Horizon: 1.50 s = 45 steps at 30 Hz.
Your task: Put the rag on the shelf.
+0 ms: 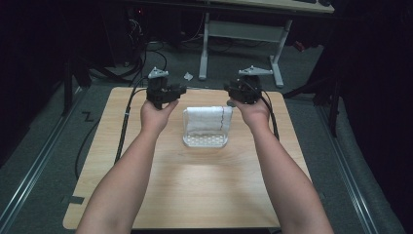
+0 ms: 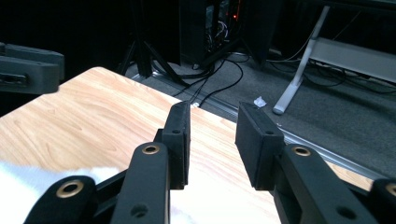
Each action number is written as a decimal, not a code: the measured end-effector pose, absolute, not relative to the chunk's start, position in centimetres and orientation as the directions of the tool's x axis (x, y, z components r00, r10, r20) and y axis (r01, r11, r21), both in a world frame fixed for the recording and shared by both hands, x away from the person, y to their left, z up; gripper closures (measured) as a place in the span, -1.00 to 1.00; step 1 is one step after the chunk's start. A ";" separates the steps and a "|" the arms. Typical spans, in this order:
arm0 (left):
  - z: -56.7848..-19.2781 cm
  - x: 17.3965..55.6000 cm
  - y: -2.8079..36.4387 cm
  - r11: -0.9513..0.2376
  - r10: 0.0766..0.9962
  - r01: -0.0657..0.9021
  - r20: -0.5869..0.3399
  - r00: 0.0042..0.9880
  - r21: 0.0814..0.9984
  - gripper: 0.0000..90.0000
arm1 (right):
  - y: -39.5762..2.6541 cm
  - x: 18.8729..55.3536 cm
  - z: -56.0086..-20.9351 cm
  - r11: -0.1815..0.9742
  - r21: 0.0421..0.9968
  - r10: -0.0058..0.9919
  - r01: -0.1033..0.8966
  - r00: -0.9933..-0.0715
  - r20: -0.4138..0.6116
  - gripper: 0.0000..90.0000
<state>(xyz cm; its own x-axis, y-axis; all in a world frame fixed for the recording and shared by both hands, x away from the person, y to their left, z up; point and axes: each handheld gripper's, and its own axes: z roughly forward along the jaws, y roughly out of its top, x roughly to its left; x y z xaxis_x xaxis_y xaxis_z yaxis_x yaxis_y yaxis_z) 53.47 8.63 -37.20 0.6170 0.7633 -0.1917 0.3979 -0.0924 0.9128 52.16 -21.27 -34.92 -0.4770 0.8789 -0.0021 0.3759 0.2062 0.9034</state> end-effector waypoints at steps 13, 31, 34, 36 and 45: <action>-38.2 49.7 10.8 -0.093 0.762 0.384 -0.183 0.622 0.918 0.40 | -22.3 48.1 -35.0 0.208 0.912 0.866 0.354 -0.501 -0.003 0.41; -41.6 43.4 13.5 -0.140 0.758 0.350 -0.127 0.640 0.926 0.34 | -25.5 42.1 -37.5 0.237 0.912 0.861 0.335 -0.507 -0.038 0.28; -42.5 42.3 13.8 -0.154 0.755 0.348 -0.117 0.645 0.925 0.33 | -25.8 41.2 -38.2 0.252 0.908 0.860 0.334 -0.508 -0.051 0.25; -43.1 41.6 14.0 -0.164 0.753 0.351 -0.113 0.649 0.922 0.32 | -25.9 40.5 -38.6 0.259 0.911 0.858 0.321 -0.509 -0.065 0.24; -45.6 38.9 15.1 -0.164 0.739 0.383 -0.144 0.658 0.909 0.30 | -26.2 37.9 -40.6 0.270 0.903 0.856 0.334 -0.512 -0.067 0.19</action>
<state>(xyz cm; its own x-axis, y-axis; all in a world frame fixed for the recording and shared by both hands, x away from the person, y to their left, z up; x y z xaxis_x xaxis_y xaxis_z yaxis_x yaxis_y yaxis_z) 38.86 15.11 -45.58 0.6580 0.7391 -0.1442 0.3833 -0.1638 0.9090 37.94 -26.22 -40.59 -0.5124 0.8562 -0.0669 0.3340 0.2704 0.9030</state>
